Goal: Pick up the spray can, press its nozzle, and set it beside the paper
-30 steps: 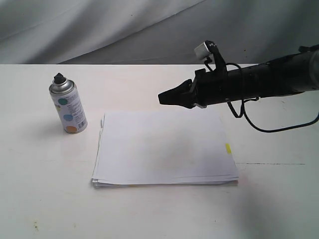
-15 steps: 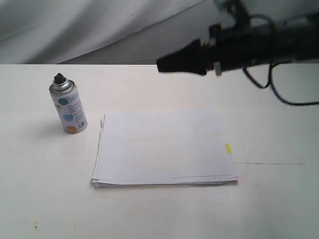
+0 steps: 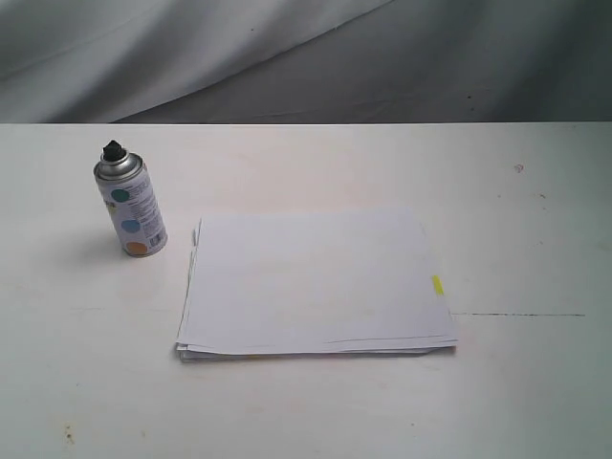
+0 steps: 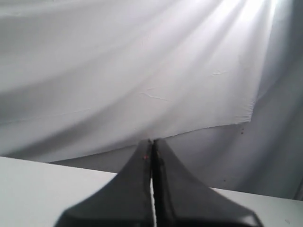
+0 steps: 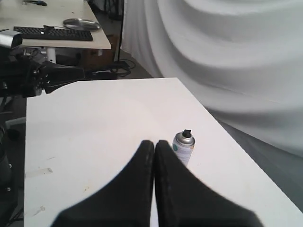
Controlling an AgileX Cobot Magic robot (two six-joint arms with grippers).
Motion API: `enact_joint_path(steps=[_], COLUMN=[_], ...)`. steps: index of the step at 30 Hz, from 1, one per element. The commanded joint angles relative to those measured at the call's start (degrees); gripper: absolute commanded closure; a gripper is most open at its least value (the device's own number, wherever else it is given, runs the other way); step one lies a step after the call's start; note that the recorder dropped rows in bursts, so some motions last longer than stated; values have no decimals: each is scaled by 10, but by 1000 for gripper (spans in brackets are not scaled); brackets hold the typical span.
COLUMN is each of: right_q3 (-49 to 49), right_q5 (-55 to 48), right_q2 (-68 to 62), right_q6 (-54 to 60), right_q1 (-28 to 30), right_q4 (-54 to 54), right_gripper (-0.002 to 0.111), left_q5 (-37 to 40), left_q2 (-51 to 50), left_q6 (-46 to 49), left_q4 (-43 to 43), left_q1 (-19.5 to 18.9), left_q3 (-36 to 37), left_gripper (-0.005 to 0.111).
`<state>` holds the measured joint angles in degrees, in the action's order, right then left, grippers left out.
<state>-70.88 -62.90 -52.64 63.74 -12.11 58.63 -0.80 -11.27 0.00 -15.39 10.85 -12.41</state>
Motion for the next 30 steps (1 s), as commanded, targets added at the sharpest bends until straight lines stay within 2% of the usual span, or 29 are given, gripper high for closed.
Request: enact_joint_path(steps=[1,6,13,16,21,25,30], right_q3=[20,85,260,345,464,531,571], right_q5=[-15,27,188,246,325,385,410], right_q2=[72,180,301,322,322,322,322], right_q6=[-70,-104,-146,-147,-111,-52,-52], right_q1=[1,1,1,1,1,1,1], right_q4=[-40,-63,-105,-78,27,102,134], right_gripper=[108,108,108,108,108,108,108], left_q5=[-21,-15,-7,-8,-8,-8,8], left_q2=[3,3,3,3,3,3,3], left_q6=[-4,-4,-4,-4,-7,-6,23], left_q4=[-67,-102,-114,-114,-113,-109,-109], left_q1=[0,0,0,0,0,0,0], left_q3=[23,40,63,81,112,124,124], left_gripper=[107,107,107,107,107,107,107])
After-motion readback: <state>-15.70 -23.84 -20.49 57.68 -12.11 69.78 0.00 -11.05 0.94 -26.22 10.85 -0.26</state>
